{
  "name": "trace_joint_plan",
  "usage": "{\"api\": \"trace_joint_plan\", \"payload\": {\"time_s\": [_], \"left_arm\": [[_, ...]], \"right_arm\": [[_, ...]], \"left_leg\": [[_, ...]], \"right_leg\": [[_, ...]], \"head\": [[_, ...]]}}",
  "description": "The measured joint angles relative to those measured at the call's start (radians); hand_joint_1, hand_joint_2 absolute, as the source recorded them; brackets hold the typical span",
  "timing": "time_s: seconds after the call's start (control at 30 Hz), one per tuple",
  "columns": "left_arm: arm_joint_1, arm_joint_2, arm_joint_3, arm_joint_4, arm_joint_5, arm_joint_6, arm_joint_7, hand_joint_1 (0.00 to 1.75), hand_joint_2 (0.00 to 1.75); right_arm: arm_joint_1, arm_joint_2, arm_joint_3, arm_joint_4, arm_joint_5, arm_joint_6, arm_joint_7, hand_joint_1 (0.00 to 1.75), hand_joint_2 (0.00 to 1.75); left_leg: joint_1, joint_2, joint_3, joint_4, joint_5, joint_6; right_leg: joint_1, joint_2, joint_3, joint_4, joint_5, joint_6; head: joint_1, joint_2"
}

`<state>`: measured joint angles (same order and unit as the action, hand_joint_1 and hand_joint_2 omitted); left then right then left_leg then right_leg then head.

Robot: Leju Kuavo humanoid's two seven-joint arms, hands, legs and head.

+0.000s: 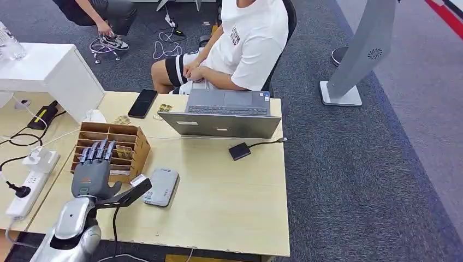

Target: Pass the card to the sensor for recognition and then transmit it.

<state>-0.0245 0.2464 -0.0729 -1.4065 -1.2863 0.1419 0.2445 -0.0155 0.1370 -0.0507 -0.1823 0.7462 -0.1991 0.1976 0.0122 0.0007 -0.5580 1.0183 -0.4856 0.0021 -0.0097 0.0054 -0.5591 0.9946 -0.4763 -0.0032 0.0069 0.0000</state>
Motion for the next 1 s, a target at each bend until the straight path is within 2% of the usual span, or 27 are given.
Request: {"api": "trace_joint_plan", "payload": {"time_s": [0.83, 1.0], "left_arm": [[0.007, 0.011, 0.018, 0.017, -0.025, -0.006, 0.034, 0.00, 1.75], [0.007, 0.011, 0.023, 0.021, -0.027, -0.009, 0.037, 0.00, 1.75]], "right_arm": [[0.000, 0.001, -0.007, 0.000, 0.027, 0.001, 0.003, 0.00, 1.75], [0.000, 0.001, -0.007, 0.000, 0.027, 0.019, -0.006, 0.00, 1.75]], "left_leg": [[0.000, 0.000, 0.000, 0.000, 0.000, 0.000], [0.000, 0.000, 0.000, 0.000, 0.000, 0.000]], "right_leg": [[0.000, 0.000, 0.000, 0.000, 0.000, 0.000], [0.000, 0.000, 0.000, 0.000, 0.000, 0.000]], "head": [[0.000, 0.000], [0.000, 0.000]]}}
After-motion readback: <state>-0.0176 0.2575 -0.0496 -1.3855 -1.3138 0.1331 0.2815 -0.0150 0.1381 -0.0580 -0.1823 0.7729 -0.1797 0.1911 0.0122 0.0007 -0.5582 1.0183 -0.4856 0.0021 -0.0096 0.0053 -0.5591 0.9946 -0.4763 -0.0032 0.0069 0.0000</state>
